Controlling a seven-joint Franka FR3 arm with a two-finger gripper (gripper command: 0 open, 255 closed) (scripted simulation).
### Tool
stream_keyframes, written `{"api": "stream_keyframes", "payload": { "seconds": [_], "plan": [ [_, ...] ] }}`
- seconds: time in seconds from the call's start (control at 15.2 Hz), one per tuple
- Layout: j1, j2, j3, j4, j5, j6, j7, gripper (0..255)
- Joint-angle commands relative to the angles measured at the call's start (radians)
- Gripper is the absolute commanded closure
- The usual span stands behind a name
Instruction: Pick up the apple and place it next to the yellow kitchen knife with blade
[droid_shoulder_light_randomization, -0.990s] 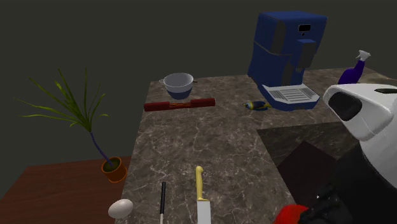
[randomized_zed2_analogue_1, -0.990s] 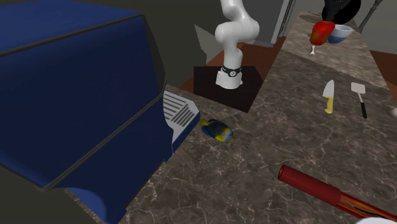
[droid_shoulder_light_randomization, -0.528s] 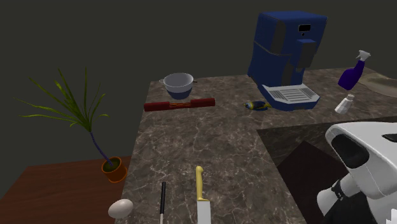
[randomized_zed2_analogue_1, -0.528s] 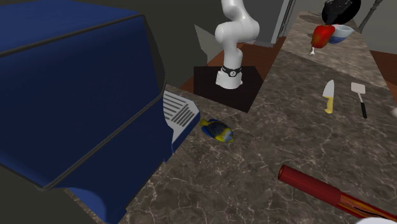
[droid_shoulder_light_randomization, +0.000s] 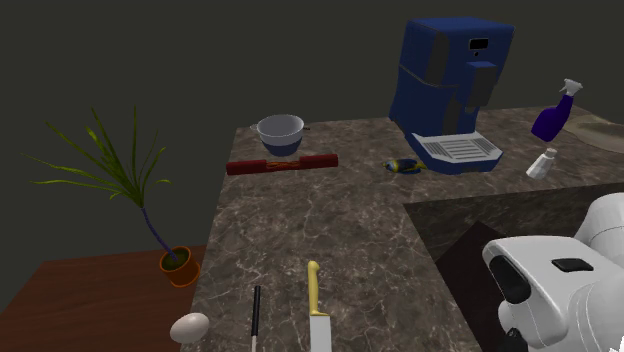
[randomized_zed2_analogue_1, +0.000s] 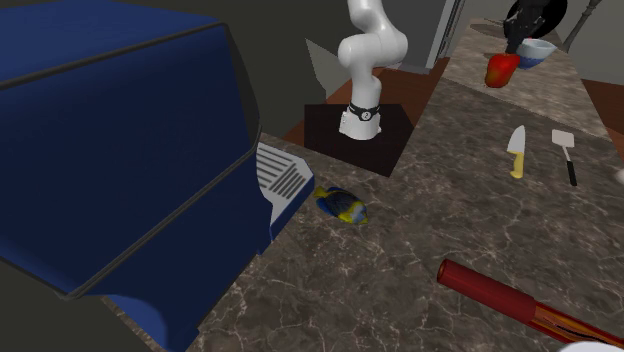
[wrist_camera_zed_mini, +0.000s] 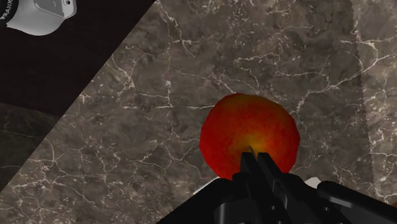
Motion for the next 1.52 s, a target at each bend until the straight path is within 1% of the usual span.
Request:
{"api": "stream_keyframes", "payload": {
  "seconds": [0.0, 0.73, 1.25, 1.45],
  "plan": [
    [0.005, -0.005, 0.007, -0.029, 0.009, 0.025, -0.003, 255],
    [0.004, 0.01, 0.085, -0.146, 0.054, 0.167, -0.007, 255],
    [-0.014, 0.045, 0.164, -0.221, 0.086, 0.287, -0.006, 255],
    [-0.014, 0.045, 0.164, -0.221, 0.087, 0.286, -0.006, 255]
  ]
}}
